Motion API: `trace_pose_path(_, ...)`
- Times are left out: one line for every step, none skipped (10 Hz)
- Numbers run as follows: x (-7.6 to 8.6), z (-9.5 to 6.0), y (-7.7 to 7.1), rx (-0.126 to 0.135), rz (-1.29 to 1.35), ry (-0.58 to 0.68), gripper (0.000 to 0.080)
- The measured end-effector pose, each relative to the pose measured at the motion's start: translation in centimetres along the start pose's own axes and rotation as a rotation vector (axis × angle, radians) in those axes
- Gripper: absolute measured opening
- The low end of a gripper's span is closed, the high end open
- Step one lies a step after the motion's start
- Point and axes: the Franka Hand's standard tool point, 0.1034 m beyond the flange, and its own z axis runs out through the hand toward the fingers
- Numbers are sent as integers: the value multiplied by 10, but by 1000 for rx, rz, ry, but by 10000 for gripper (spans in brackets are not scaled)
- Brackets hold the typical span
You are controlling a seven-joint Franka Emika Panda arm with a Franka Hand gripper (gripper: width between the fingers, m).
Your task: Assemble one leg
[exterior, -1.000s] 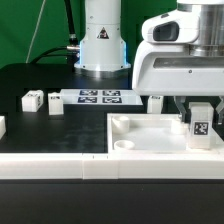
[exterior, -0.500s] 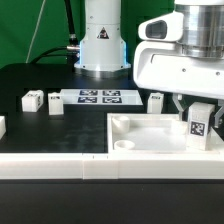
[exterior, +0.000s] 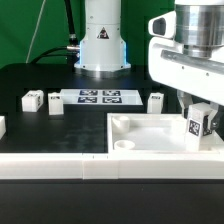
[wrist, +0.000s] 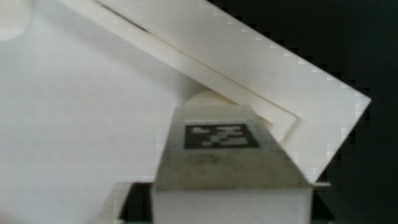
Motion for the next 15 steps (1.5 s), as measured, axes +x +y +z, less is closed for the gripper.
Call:
trace_pose_path(1,0,0,2,137,-6,290)
trace_pose_path(1,0,0,4,239,-13,290)
trace_pose_path(2,0,1,5,309,-20,290)
trace_pose_path(2,0,1,5,337,-26,290)
trace_pose_path(2,0,1,5,394,-27,290)
trace_pose_path(1,0,0,5,392,-26,290)
trace_pose_path(1,0,1,5,378,-26,334)
trace_pose_path(1,0,1,5,356,-26,334)
trace_pose_path(1,0,1,5,354,-26,547)
trace_pose_path(1,0,0,4,267,-24,621)
trace_pose_path(1,0,0,5,144,-24,621)
trace_pose_path(0,0,0,7,8,-23,642)
trace_pose_path(0,-2,-2,12,-132,-20,648)
trace_pose_path(1,-3,-3,15,-236,-17,648)
trace_pose_path(1,-3,-3,16,-384,-12,649)
